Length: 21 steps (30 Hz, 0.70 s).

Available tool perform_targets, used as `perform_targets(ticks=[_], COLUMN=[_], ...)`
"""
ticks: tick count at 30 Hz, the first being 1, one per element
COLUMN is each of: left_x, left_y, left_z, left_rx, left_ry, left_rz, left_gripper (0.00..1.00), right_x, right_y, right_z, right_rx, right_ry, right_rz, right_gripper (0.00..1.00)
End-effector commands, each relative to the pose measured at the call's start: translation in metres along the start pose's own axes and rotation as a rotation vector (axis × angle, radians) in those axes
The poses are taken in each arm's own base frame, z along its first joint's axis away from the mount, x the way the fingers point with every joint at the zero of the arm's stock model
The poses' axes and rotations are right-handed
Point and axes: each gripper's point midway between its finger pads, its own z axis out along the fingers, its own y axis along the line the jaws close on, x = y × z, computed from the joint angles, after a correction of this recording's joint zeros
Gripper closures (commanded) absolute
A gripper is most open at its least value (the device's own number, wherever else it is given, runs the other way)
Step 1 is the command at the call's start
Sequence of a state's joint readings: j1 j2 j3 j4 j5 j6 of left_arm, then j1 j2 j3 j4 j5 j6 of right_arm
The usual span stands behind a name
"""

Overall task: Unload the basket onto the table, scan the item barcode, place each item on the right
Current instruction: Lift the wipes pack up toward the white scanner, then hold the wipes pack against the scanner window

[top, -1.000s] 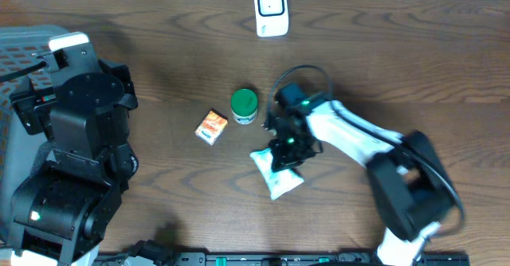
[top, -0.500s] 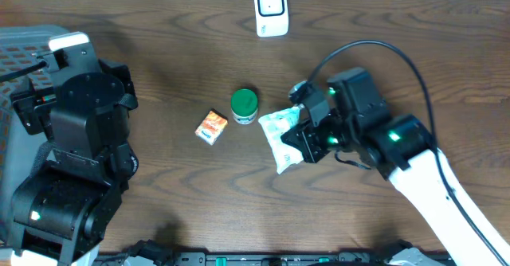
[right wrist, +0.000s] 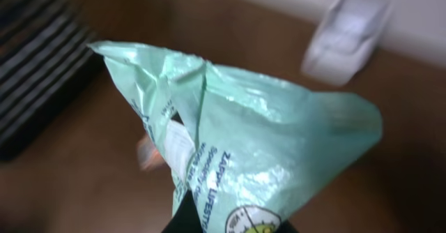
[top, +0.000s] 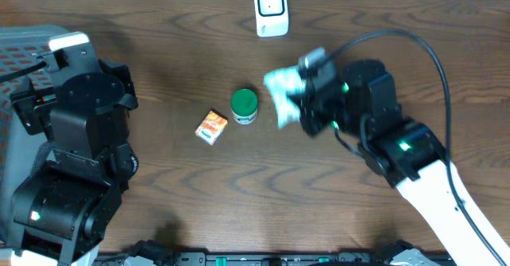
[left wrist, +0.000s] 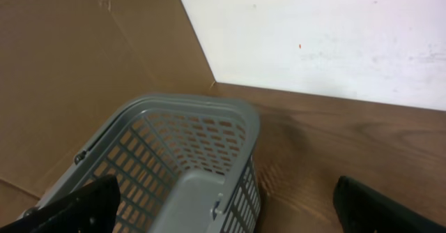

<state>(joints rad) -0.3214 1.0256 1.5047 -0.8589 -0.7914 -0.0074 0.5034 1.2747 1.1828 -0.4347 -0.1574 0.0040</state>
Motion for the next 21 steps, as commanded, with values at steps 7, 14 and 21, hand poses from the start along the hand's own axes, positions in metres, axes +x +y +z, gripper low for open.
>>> perform_targets(ticks=[7,14,21], left_x=[-0.001,-0.001,-0.001], left_y=[0.002,0.002,0.002], left_z=[0.0,0.0,0.0], left_rx=[-0.007,-0.007,-0.007], left_ry=[-0.002,-0.002,-0.002], left_rz=[-0.017,-0.017,-0.017], left_gripper=[0.02,0.02,0.02], right_x=[-0.047,-0.097,-0.086], right_y=[-0.073,-0.088,-0.128], right_z=[0.09,0.133,0.208], right_rx=[0.359,0.496,0.525], right_ry=[-0.22,-0.669,-0.68], right_rz=[-0.358,-0.616,-0.671], right_gripper=[0.99,0.99,0.99])
